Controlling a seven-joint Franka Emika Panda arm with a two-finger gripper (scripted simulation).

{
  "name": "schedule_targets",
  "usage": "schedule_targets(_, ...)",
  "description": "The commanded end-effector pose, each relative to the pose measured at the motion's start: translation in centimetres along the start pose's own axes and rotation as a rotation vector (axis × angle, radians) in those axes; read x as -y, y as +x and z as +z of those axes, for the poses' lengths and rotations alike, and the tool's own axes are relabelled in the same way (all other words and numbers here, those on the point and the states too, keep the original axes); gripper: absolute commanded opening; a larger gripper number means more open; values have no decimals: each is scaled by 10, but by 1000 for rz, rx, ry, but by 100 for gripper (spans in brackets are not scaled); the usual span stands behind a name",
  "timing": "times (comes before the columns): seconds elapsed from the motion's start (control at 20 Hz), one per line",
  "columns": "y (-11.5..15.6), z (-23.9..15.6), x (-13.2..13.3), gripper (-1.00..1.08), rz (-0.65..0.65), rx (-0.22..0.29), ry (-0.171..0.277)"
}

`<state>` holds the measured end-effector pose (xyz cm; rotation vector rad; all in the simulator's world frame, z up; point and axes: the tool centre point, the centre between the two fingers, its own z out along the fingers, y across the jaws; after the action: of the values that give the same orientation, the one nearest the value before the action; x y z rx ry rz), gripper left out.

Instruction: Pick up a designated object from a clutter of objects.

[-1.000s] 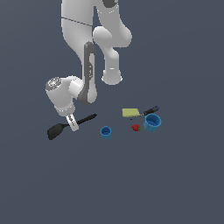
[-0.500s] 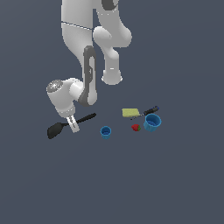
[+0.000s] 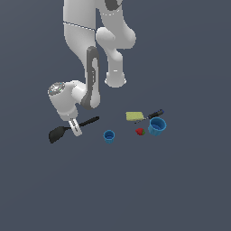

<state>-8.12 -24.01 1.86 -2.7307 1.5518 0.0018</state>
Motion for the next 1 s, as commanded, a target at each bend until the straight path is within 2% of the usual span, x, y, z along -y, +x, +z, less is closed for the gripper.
schedule_targets(0.0,0,-4,1,-100,0,-1,1)
schedule_targets(0.45,-8,-43,2,-100,1,-1,2)
schedule_targets(0.95,-24,-128,4,-100,3,0,1)
